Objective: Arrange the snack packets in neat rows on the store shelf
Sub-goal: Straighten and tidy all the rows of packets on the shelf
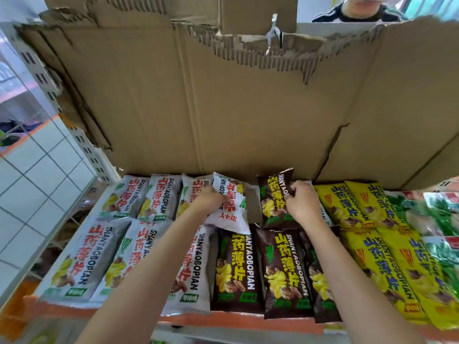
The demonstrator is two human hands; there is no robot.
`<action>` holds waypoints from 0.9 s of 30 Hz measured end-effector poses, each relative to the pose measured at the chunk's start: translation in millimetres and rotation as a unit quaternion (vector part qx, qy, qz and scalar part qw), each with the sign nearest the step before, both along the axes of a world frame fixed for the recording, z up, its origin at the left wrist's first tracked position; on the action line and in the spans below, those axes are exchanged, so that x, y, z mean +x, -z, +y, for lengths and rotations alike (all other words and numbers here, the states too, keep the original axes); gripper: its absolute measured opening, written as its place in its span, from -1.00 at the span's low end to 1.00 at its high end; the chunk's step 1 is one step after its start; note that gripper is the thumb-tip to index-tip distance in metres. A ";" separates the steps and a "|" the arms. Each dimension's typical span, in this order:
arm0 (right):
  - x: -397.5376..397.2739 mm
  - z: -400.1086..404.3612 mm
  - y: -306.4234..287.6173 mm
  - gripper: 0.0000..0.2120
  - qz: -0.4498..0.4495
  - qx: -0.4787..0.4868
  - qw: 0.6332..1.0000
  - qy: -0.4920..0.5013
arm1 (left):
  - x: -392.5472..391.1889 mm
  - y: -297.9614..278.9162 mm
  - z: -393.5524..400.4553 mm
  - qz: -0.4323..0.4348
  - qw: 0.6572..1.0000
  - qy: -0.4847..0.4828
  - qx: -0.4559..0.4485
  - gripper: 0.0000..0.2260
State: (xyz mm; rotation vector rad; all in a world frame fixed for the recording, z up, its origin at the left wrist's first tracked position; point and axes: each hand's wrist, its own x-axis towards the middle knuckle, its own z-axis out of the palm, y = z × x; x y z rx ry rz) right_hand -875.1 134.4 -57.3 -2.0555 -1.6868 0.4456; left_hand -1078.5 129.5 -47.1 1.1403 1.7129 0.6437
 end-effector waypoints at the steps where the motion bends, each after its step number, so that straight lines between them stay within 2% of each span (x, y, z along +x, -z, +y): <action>1: 1.2 -0.8 3.5 -0.74 -0.003 -0.005 1.000 0.001 | 5.8 3.8 2.4 0.017 1.000 0.000 0.009 -0.47; 3: 2.8 -5.0 9.0 -0.62 -0.003 -0.003 1.000 -0.022 | 12.3 12.9 6.5 0.036 0.999 -0.006 0.038 -0.43; 5: 4.6 -10.4 14.5 -0.49 -0.019 -0.007 0.996 -0.085 | 15.7 24.0 8.5 0.089 0.993 0.000 0.078 -0.51; 8: 5.3 -16.7 27.1 -0.40 -0.047 -0.103 0.979 -0.169 | 19.9 34.1 8.9 0.166 0.976 0.019 0.142 -0.60; 10: 5.4 -17.9 33.6 -0.40 -0.126 -0.153 0.960 -0.200 | 22.4 35.5 5.1 0.238 0.949 0.062 0.196 -0.51; 13: 3.9 -17.0 27.5 -0.43 -0.217 -0.142 0.941 -0.216 | 26.4 30.3 -2.2 0.362 0.877 0.151 0.277 -0.46; 15: 6.6 -16.1 22.9 -0.49 -0.208 -0.097 0.953 -0.195 | 29.1 30.0 -6.9 0.392 0.858 0.224 0.244 -0.42; 17: 12.5 -16.6 20.0 -0.61 -0.162 -0.019 0.976 -0.143 | 30.8 37.5 -10.3 0.416 0.850 0.279 0.160 -0.38; 20: 26.0 -15.3 19.1 -0.64 -0.134 0.031 0.989 -0.054 | 32.6 45.0 -15.2 0.441 0.836 0.305 0.116 -0.36; 23: 42.6 -9.0 17.5 -0.50 -0.141 -0.049 0.989 0.020 | 32.9 46.9 -13.7 0.445 0.835 0.307 0.102 -0.35; 25: 49.3 -5.4 20.8 -0.37 -0.131 -0.120 0.984 0.031 | 32.3 47.8 -12.4 0.448 0.833 0.311 0.097 -0.34; 27: 52.1 -1.9 27.9 -0.30 -0.108 -0.138 0.984 0.029 | 32.8 49.4 -11.3 0.442 0.836 0.309 0.100 -0.33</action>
